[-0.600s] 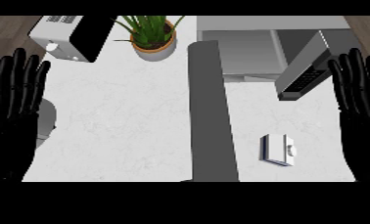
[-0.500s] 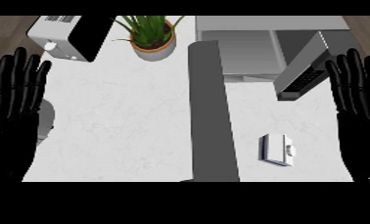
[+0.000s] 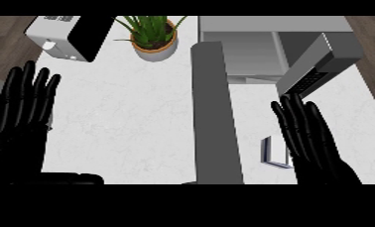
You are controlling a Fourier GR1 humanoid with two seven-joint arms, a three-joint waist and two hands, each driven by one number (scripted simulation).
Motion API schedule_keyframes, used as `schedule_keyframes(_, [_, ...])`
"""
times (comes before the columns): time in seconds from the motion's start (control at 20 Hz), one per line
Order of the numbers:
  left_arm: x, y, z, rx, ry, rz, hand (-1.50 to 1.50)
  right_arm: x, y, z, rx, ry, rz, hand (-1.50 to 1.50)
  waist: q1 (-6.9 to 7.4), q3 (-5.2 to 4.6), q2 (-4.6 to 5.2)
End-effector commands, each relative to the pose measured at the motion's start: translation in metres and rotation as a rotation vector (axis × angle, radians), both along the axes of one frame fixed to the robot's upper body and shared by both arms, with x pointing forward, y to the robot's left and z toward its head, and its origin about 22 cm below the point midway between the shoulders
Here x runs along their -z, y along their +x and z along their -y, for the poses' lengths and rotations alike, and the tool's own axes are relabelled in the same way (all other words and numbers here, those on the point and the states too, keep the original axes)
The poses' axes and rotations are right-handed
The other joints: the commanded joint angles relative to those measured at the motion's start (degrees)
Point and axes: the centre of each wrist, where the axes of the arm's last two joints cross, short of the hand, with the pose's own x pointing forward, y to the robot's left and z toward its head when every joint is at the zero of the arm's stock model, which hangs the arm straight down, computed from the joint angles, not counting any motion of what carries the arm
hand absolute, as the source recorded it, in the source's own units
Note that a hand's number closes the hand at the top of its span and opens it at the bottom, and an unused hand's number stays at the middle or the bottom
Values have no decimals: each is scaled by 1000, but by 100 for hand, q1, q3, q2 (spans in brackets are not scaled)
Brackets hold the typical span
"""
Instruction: Pick up the milk, place it into the microwave and close the microwave
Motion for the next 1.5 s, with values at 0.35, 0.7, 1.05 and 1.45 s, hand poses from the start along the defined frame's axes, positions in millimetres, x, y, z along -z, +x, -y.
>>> schedule_keyframes(0.35, [27,-35,-10,4,-53,-22,-150,23,-34,-39,54,-6,-15,-150,-3,-8,-1])
schedule_keyframes(0.7, [39,-42,-36,7,-55,-37,-150,11,-21,4,184,-57,-53,-150,-1,-7,10])
schedule_keyframes(1.05, [40,-56,-28,10,-37,-26,-150,55,-17,7,228,-31,-100,-150,-3,-5,7])
schedule_keyframes(1.45, [34,-48,-45,-4,-33,-6,-150,111,-11,45,325,-43,-163,-150,-31,-4,15])
